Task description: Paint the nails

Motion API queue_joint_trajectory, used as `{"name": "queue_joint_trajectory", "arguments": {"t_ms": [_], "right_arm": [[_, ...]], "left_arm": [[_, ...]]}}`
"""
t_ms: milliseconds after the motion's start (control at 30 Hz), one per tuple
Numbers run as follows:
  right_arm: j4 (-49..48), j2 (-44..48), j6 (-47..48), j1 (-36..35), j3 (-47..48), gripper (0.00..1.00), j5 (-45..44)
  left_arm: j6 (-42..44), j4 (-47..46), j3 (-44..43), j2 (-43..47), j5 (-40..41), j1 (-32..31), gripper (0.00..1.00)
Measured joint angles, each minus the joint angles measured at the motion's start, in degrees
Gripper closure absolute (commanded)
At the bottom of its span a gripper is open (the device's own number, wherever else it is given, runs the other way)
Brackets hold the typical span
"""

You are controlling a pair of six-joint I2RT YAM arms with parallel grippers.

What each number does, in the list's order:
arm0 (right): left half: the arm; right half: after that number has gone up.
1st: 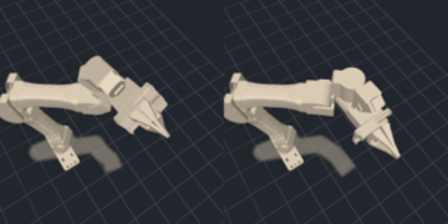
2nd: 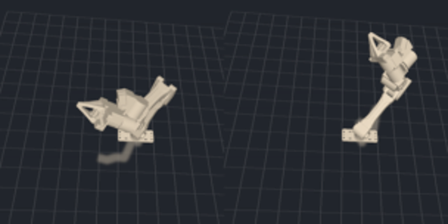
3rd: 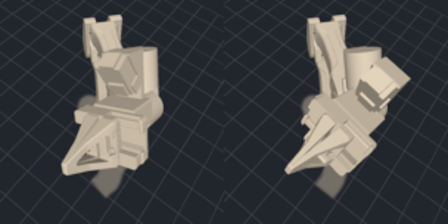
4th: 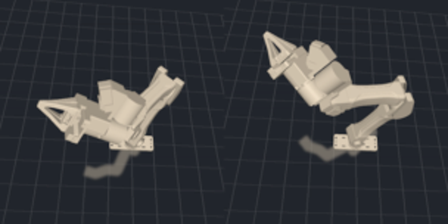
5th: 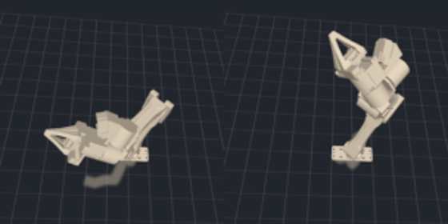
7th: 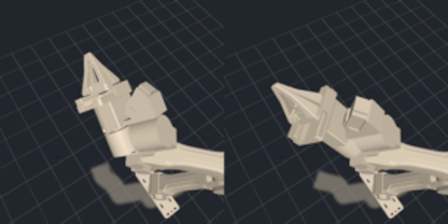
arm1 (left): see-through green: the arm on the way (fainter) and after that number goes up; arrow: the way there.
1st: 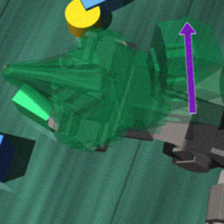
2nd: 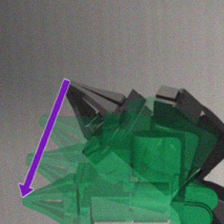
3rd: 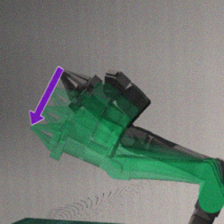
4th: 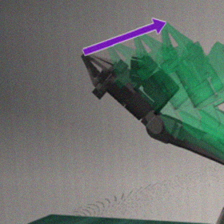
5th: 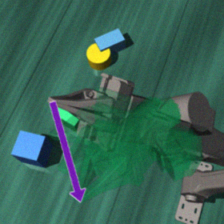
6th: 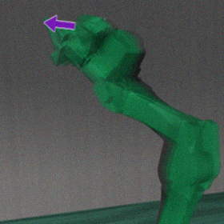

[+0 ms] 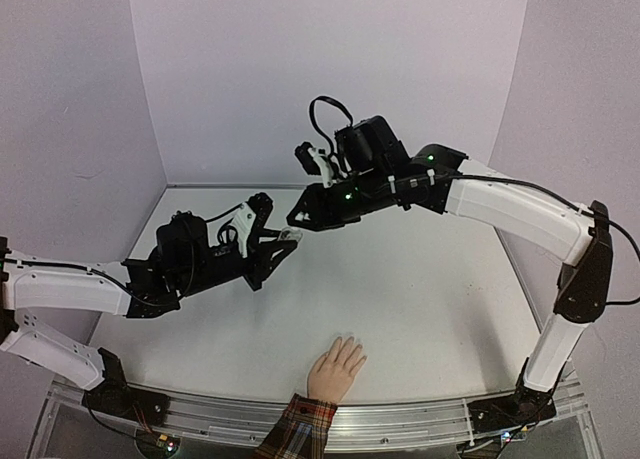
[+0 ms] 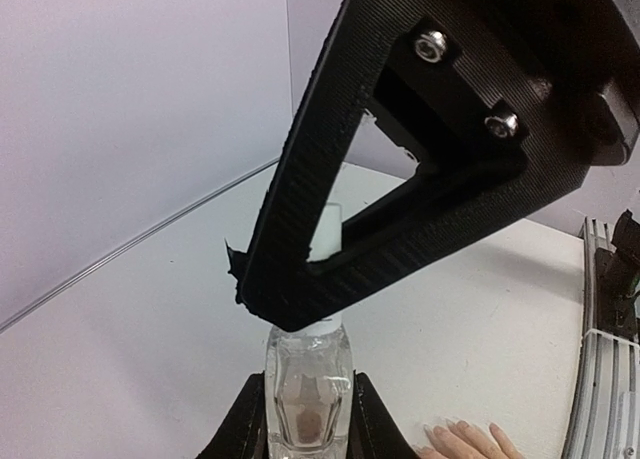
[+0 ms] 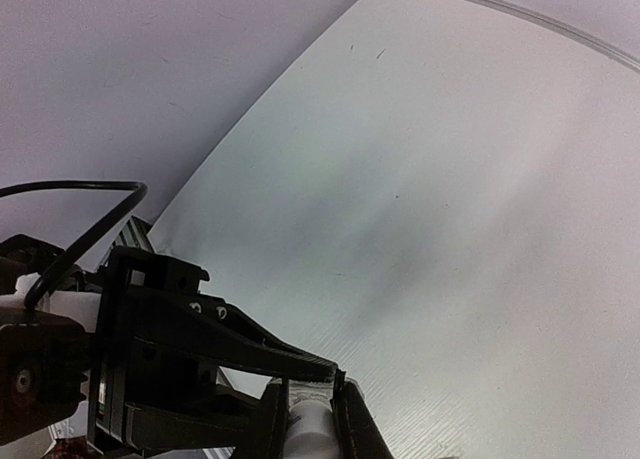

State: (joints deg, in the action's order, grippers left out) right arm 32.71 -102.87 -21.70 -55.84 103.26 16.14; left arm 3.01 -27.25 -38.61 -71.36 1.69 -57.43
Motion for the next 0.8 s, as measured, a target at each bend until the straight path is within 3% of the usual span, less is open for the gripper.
{"name": "queue_joint_trajectory", "arguments": {"t_ms": [267,533,800], "right_arm": [[0.02,1.59,2.66,0.0,-1.53,1.0,2.11],[-3.55,6.26,10.78,1.27,-8.39,1.0,13.1],[-4.88,7.11,12.18,1.27,-8.97,1.0,13.76]], "left_arm": [[-0.26,0.25,0.86,1.33,-3.47,0.06,1.0],[-0.25,0.51,2.01,3.17,-11.03,0.03,1.0],[-0.29,0.48,2.01,4.22,-12.45,0.0,1.0]]}}
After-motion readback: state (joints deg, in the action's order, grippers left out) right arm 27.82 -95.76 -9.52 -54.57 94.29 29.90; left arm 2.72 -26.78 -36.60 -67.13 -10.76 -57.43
